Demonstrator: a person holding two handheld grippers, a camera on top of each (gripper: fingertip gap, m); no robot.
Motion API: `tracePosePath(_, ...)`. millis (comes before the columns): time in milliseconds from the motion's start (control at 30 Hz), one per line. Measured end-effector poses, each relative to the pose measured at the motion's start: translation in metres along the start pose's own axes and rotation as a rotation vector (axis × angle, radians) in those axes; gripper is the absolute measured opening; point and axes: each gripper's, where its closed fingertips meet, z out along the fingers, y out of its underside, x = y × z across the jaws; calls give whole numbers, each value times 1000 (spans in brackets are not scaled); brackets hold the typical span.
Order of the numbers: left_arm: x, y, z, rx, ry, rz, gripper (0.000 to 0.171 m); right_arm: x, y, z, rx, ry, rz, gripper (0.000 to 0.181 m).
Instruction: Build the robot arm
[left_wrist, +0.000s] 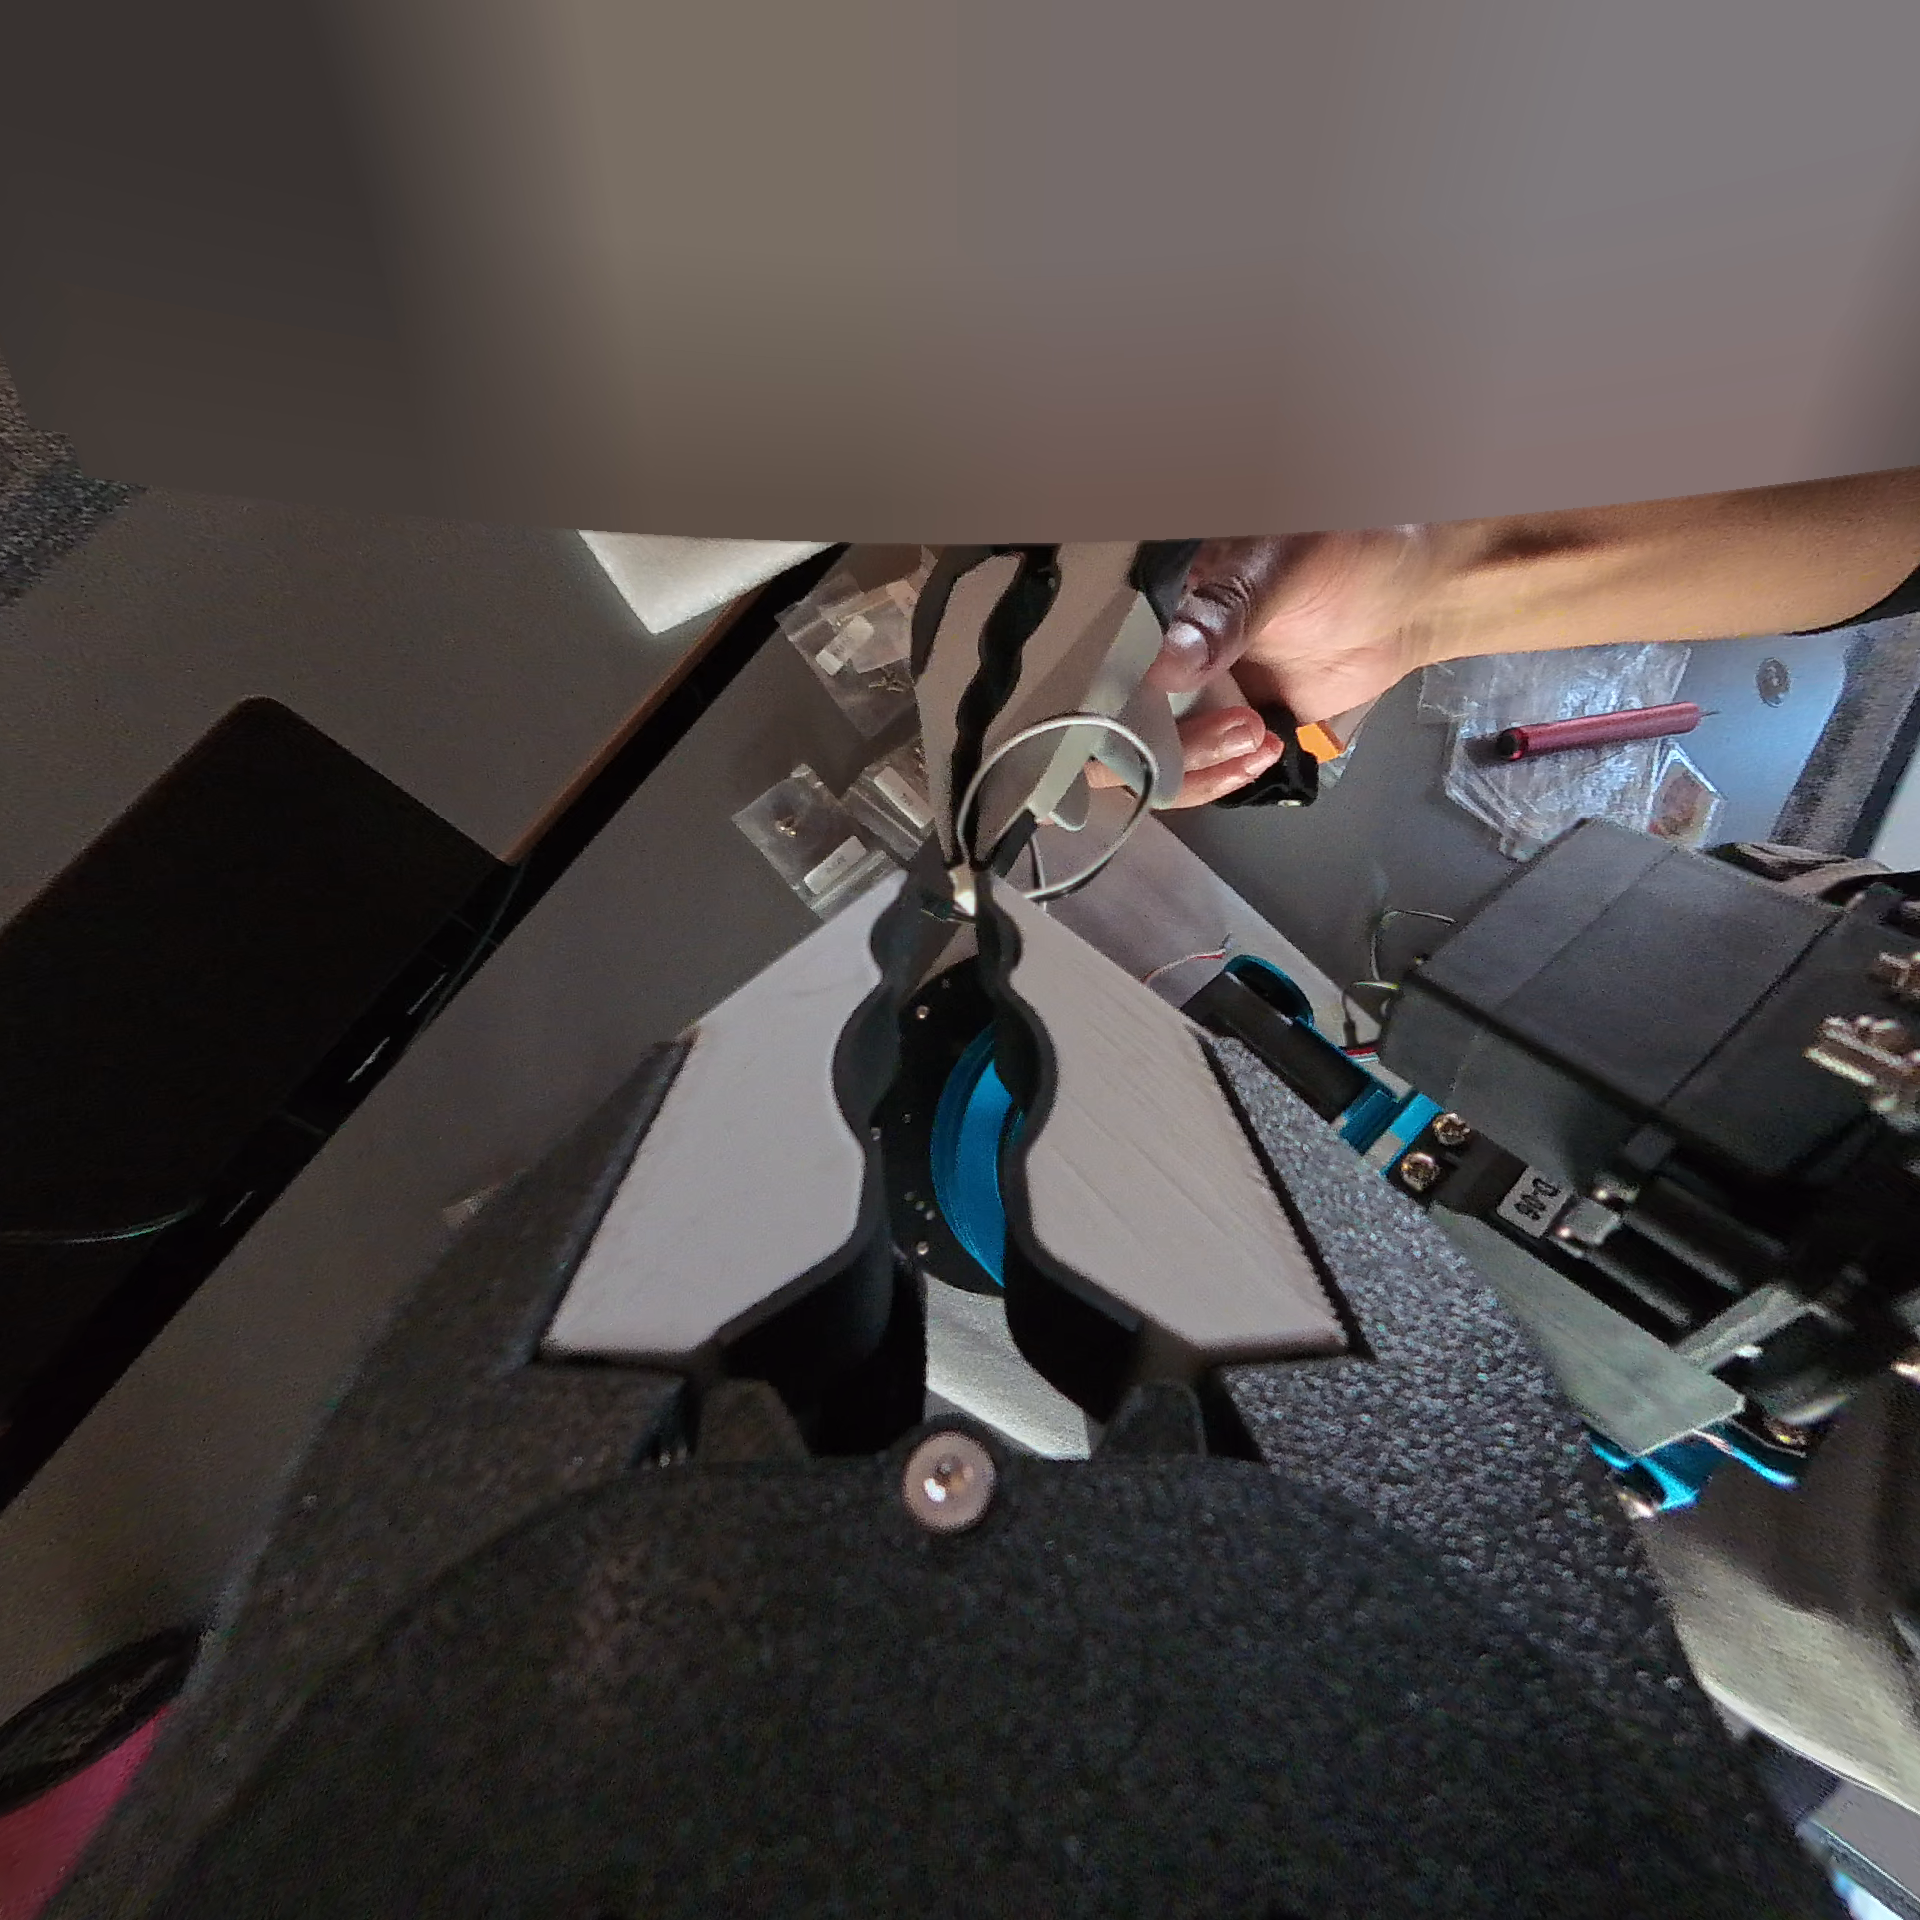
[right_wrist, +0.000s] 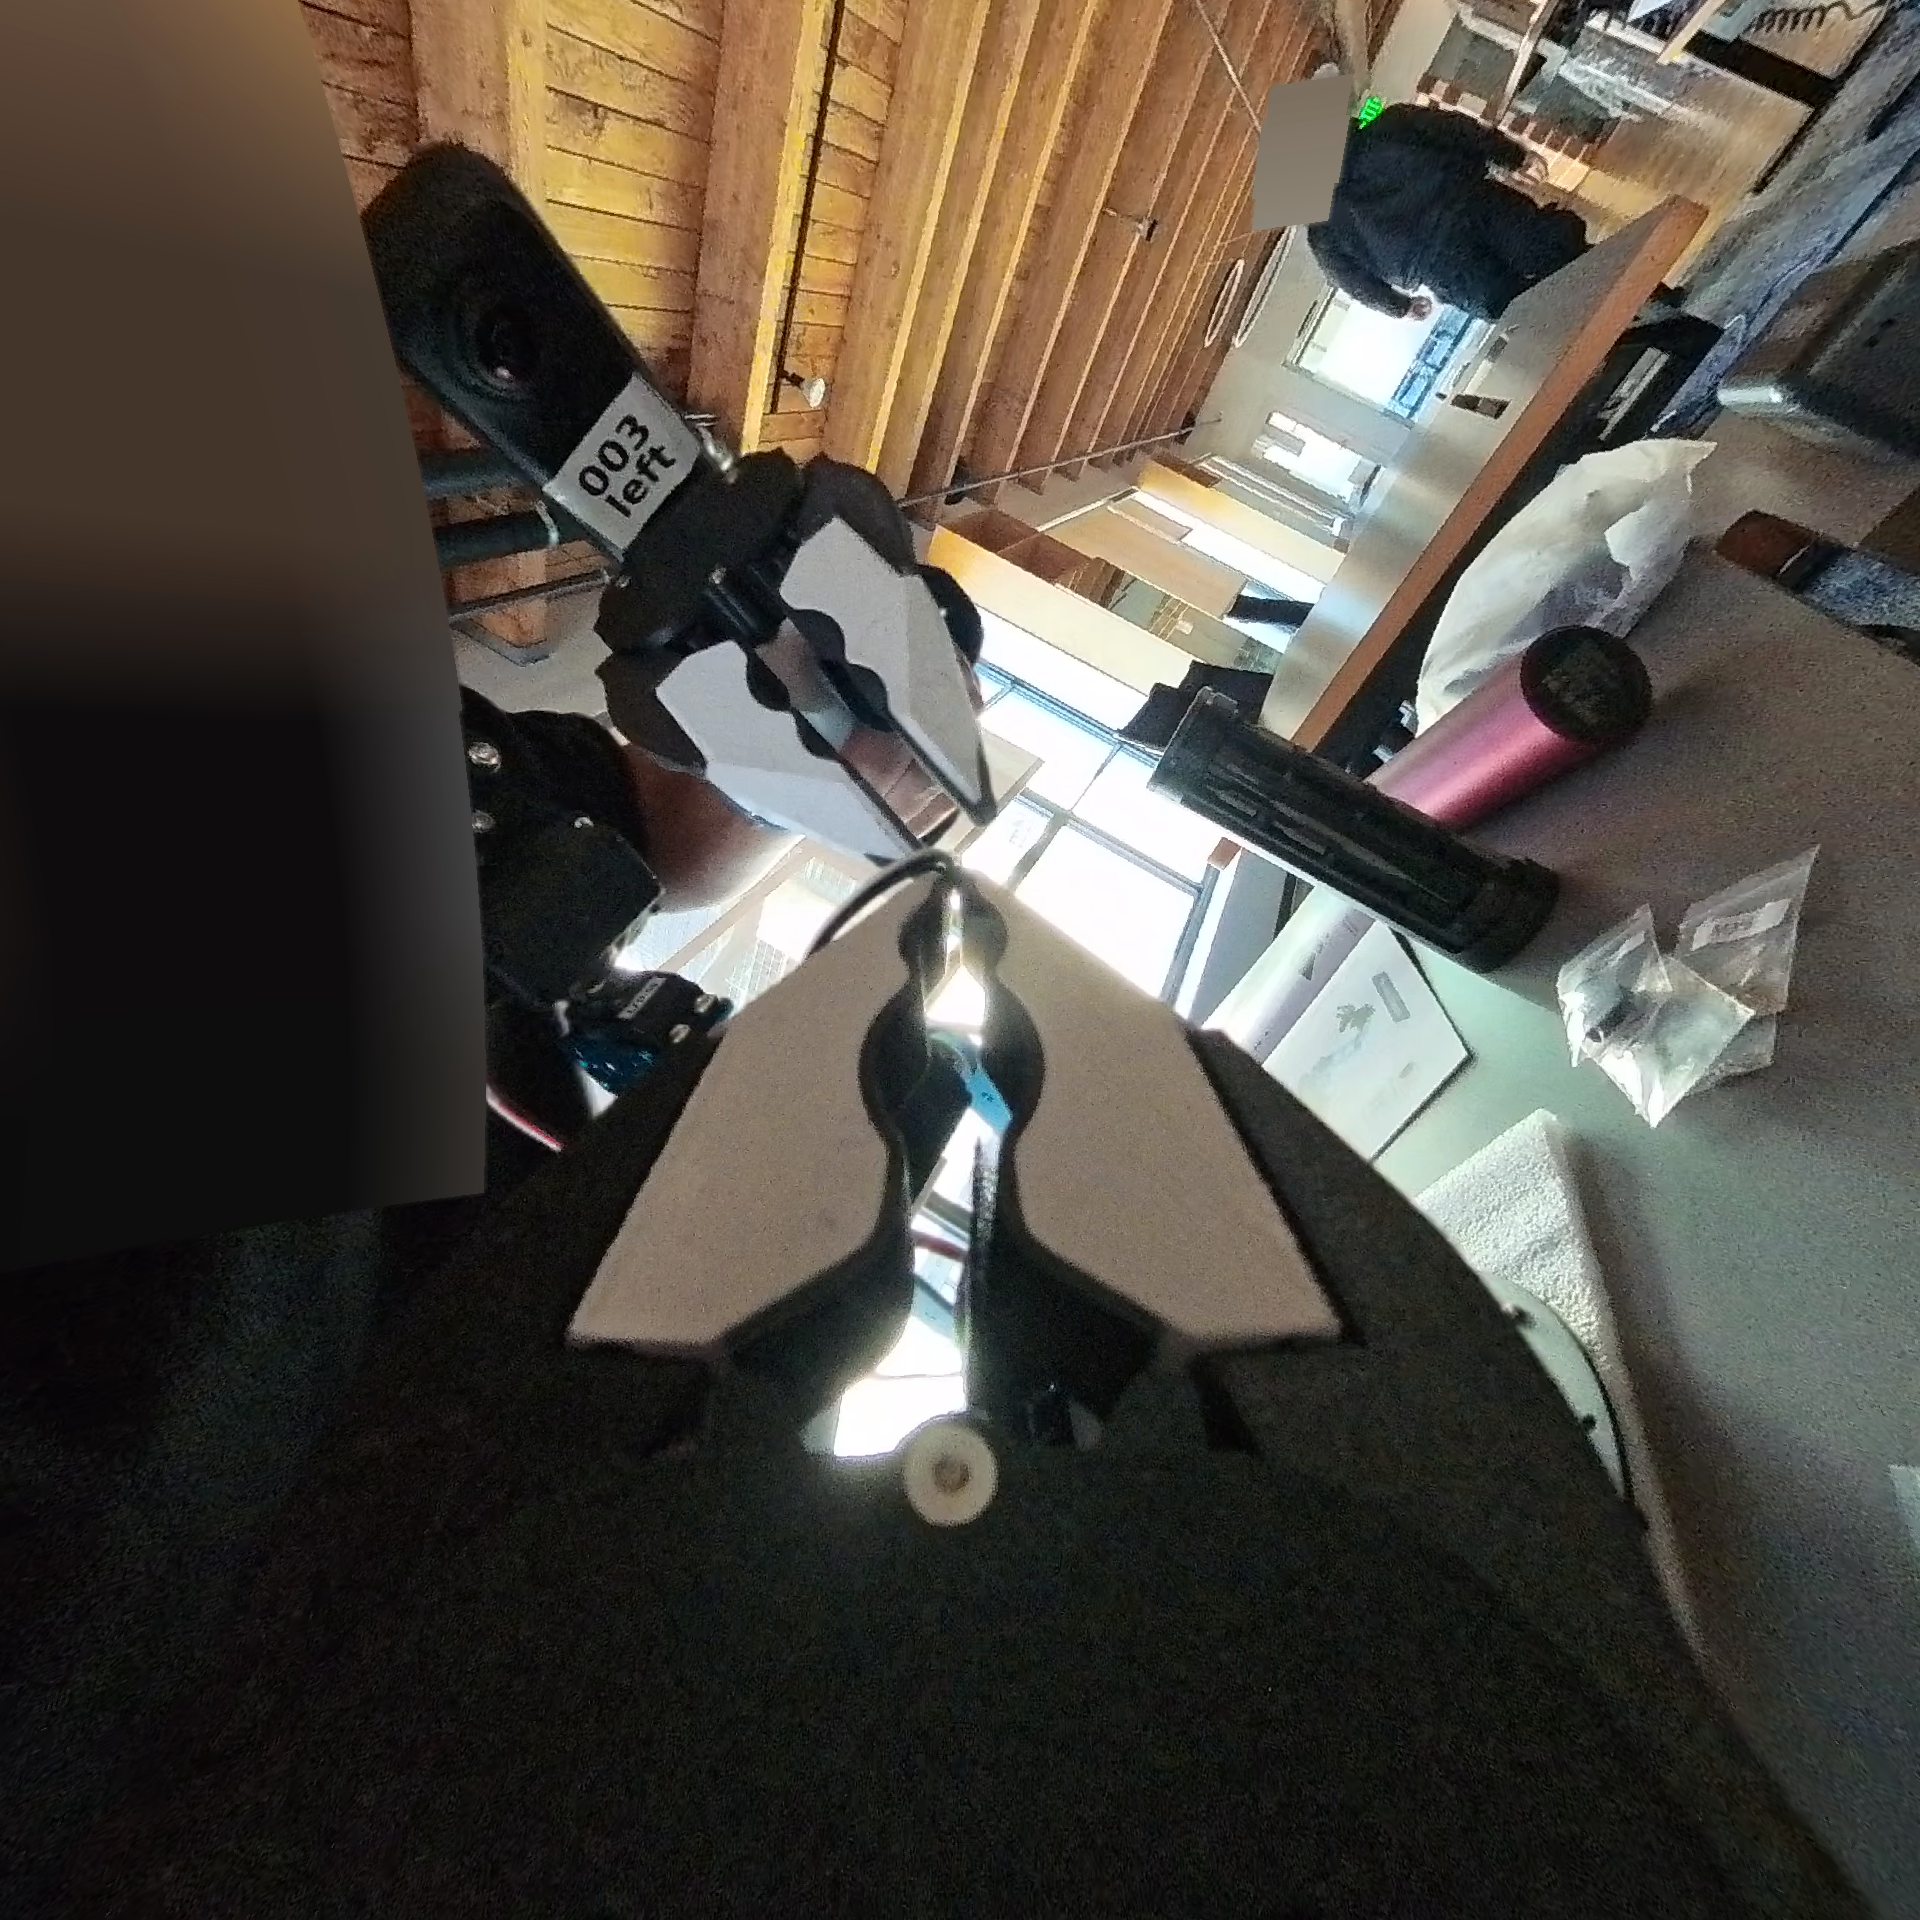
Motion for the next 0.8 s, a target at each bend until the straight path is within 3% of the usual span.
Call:
tracePosePath(567, 4, 12, 18, -41, 51, 39, 3, 10, 8, -6, 16, -44, 71, 0)
tracePosePath(800, 4, 14, 18, -43, 35, 88, 3, 11, 9, -5, 18, -35, 16, 0)
